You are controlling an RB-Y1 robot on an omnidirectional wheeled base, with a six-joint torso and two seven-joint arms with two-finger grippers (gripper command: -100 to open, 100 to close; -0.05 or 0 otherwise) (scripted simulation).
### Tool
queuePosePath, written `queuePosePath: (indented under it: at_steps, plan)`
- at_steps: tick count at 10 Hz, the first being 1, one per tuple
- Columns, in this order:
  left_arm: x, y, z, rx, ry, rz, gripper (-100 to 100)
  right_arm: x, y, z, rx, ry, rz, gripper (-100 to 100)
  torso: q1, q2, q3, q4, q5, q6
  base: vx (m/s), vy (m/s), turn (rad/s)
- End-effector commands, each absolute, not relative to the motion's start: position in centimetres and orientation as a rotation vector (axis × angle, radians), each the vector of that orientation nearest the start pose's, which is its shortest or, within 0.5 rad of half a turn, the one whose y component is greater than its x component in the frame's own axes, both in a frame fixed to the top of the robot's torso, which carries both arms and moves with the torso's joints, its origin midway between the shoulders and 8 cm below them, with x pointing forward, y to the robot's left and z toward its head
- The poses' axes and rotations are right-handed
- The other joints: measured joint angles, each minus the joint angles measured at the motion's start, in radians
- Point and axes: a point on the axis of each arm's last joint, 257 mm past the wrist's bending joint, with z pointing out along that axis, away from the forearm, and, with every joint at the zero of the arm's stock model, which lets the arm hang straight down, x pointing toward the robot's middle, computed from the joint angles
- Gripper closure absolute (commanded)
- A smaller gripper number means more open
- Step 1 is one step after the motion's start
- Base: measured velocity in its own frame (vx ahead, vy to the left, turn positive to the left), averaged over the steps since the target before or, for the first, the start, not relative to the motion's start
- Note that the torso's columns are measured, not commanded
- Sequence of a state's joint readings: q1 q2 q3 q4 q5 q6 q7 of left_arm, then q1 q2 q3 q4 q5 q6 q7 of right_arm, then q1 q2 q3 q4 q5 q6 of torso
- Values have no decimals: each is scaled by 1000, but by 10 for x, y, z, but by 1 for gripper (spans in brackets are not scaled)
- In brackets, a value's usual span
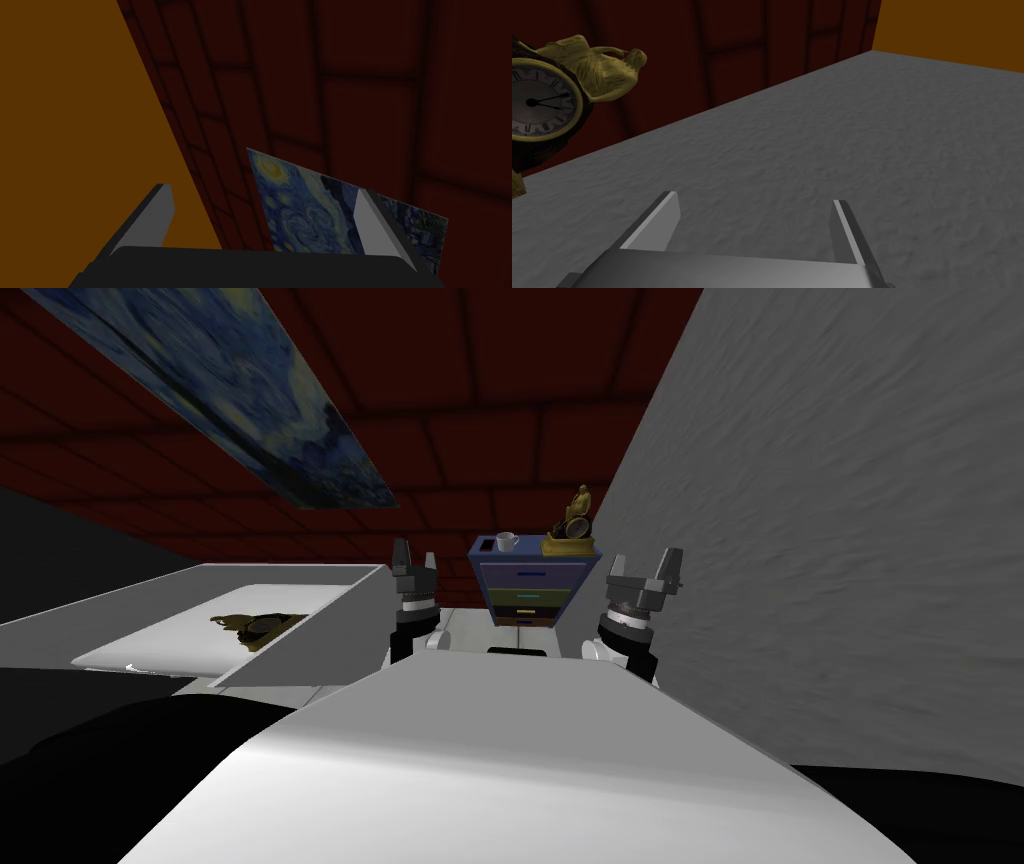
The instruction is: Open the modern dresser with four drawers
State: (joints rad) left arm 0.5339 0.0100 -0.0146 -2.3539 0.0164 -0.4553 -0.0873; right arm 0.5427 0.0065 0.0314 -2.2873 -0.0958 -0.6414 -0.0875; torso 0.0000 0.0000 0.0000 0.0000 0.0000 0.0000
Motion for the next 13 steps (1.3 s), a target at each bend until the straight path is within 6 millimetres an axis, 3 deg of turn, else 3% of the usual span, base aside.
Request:
queuePosePath:
  at_steps: [1, 9, 10, 13]
  plan:
    - [335, 277, 38, -630, 633, -1235, 0, 313, -284, 39, 666, 440, 1476, 0, 0, 40, -82, 41, 0, 0, 0, 0, 0]
    - [335, 277, 38, -630, 633, -1236, 0, 313, -284, 40, 665, 440, 1477, 0, 0, 618, -1234, 617, 0, 0, 0, 0, 0]
    - [335, 277, 38, -630, 633, -1236, 0, 317, -279, 38, 639, 484, 1466, -100, 0, 691, -1382, 691, 0, 0, 7, 11, -11]
    - [335, 277, 38, -631, 633, -1235, 0, 329, -265, 30, 569, 595, 1412, -100, 1, 737, -1475, 737, 0, 0, 1, 40, -26]
